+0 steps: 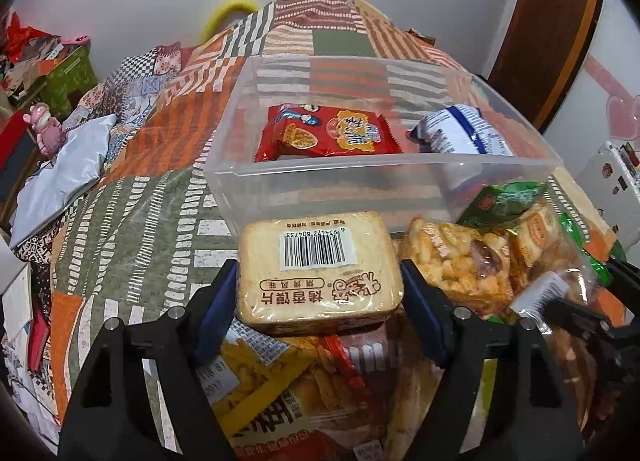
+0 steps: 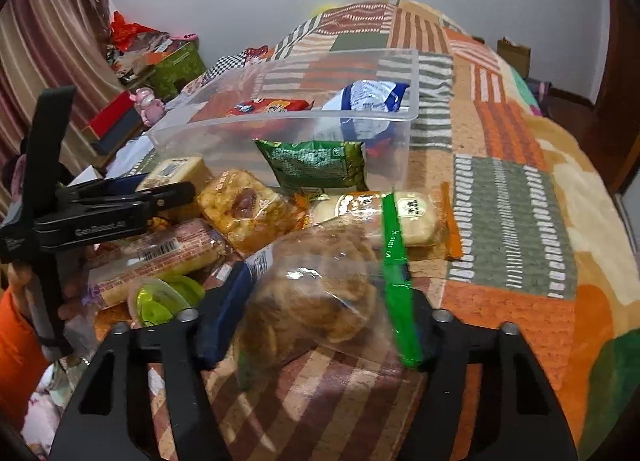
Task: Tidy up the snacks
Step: 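Grasp the cream cracker pack with the left tool while the right tool grasps the cookie bag, then lower the cracker pack and cookie bag into the clear box, open both tools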
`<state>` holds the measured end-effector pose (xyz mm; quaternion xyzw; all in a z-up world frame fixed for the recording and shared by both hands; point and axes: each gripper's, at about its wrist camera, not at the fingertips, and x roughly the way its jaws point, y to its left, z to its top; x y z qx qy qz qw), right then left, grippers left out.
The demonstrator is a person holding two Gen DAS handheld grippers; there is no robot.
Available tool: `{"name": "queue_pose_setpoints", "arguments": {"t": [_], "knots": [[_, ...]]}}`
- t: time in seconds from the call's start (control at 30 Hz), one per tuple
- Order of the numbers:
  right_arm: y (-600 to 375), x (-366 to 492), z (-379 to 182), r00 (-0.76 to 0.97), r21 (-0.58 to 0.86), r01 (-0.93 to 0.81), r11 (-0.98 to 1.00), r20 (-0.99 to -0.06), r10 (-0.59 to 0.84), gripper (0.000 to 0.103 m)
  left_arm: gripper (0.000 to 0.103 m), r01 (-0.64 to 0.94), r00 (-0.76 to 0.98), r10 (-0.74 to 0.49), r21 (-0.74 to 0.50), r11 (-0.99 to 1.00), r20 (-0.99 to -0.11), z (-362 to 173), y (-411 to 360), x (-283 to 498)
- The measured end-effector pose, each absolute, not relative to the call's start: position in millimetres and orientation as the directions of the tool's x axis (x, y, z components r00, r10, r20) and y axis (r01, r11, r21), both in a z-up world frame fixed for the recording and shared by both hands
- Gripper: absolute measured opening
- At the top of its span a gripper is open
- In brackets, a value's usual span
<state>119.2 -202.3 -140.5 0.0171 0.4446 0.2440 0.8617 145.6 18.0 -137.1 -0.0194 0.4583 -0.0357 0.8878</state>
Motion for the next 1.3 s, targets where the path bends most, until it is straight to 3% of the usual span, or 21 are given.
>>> {"name": "queue_pose_setpoints", "arguments": {"t": [0.33,0.9,1.3], "knots": [[-215,117,-121,0.543,0.238,-0.378,0.894,-0.725,0.423,0.05,0.077,0.076,0.638,-0.085,-0.048,0.996,-0.765,-111,12,125],[-209,138,-55,0.695,0.222,-0.384,0.896,-0.569,0.439,0.049,0.077,0.076,0.731,-0.102,-0.067,0.995,-0.675,-57,12,118],[-187,173,-43,0.735,0.206,-0.371,0.905,-0.531,0.422,0.049,0.077,0.073,0.76,-0.124,-0.105,0.992,-0.638,-38,13,146]]}}
